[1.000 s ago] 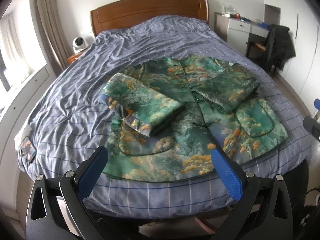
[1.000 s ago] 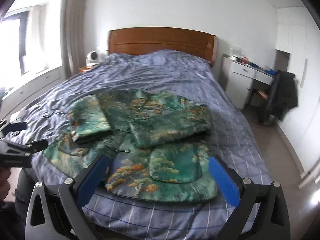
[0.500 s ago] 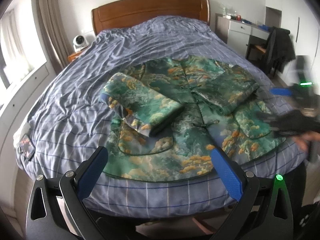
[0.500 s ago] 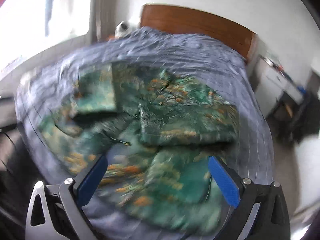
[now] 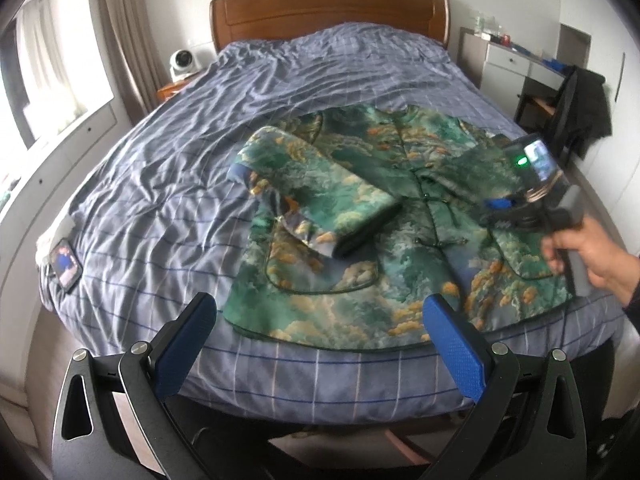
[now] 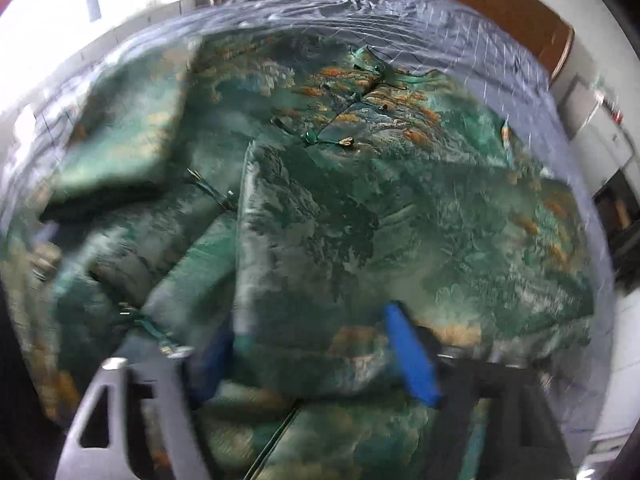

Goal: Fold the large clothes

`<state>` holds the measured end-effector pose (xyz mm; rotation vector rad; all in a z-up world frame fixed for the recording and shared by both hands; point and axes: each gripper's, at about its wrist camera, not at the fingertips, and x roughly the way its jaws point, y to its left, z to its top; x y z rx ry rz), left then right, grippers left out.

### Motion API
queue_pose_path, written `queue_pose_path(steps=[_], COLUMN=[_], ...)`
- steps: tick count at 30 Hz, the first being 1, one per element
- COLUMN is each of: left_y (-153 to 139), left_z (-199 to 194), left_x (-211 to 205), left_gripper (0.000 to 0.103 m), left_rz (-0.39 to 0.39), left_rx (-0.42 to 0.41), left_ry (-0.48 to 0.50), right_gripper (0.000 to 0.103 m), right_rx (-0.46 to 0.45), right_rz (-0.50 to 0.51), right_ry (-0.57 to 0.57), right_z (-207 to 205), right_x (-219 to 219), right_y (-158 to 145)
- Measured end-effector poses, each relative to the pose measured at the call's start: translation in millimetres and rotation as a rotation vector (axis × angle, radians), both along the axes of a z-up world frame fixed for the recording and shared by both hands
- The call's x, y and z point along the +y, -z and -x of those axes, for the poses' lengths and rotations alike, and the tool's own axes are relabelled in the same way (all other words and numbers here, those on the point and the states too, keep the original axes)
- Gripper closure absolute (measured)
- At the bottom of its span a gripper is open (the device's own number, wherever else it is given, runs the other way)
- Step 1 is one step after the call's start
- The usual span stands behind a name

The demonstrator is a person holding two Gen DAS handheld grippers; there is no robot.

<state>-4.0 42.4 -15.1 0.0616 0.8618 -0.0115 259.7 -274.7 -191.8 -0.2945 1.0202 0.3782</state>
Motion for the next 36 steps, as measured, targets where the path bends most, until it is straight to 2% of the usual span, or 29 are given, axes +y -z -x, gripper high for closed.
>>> queue_pose_path(steps=[1, 3, 8, 11, 15, 19, 23, 25, 27, 28, 29, 30, 33, 36], left_y=[1, 4, 7, 8, 10, 10, 15, 23, 33, 38, 43, 46, 54, 69], left_z=[-1, -3, -2, -3, -8, -15, -32, -44, -60, -68, -75, -83, -103, -123], left_x=[0, -3, -10, -10, -6, 3, 3, 2, 3, 4, 6, 10, 15, 9], left_gripper=[0.0, 0.0, 0.0, 0.0, 0.0, 0.0, 0.0, 0.0, 0.0, 0.0, 0.0, 0.0, 0.0, 0.001], left_rz=[0.003, 0.012, -0.01, -0.009, -0.019, 0.002, -0.054, -0.068, -0.082, -0.091, -0.091, -0.093, -0.092, -0.154], left_rx=[0.004, 0.015, 0.018, 0.021, 0.004, -0.033, -0.044, -0.023, 0.013, 0.03, 0.044, 0.057, 0.071, 0.075], left_ry=[0.001, 0.012, 0.034, 0.033, 0.048, 0.13, 0.192, 0.224, 0.254, 0.265, 0.283, 0.295, 0.329, 0.376], right_gripper=[0.084, 0.087, 0.088, 0.088, 0.088, 0.088, 0.085, 0.084, 0.074, 0.061, 0.051, 0.048, 0.048, 0.047], right_rx=[-0.004, -0.062, -0.203, -0.309, -0.402, -0.43, -0.444, -0.425, -0.413, -0.402, -0.397, -0.395, -0.391, -0.392], right_rz=[-0.017, -0.003, -0.063, -0.123, -0.134, -0.117, -0.129, -0.115, -0.084, -0.064, -0.05, -0.03, 0.0, -0.01], right_ry=[0.01, 0.04, 0.136, 0.267, 0.425, 0.592, 0.793, 0.876, 0.926, 0.964, 0.994, 1.035, 1.065, 1.002], right_z=[4, 12, 41, 55, 66, 75, 87, 93, 98, 101, 105, 112, 133, 146], right_x=[-5, -10, -52, -102, -168, -235, -305, -332, -350, -359, -367, -375, -375, -344], right_y=[-7, -23, -80, -121, -152, -156, -143, -130, -118, -111, -108, -103, -99, -99])
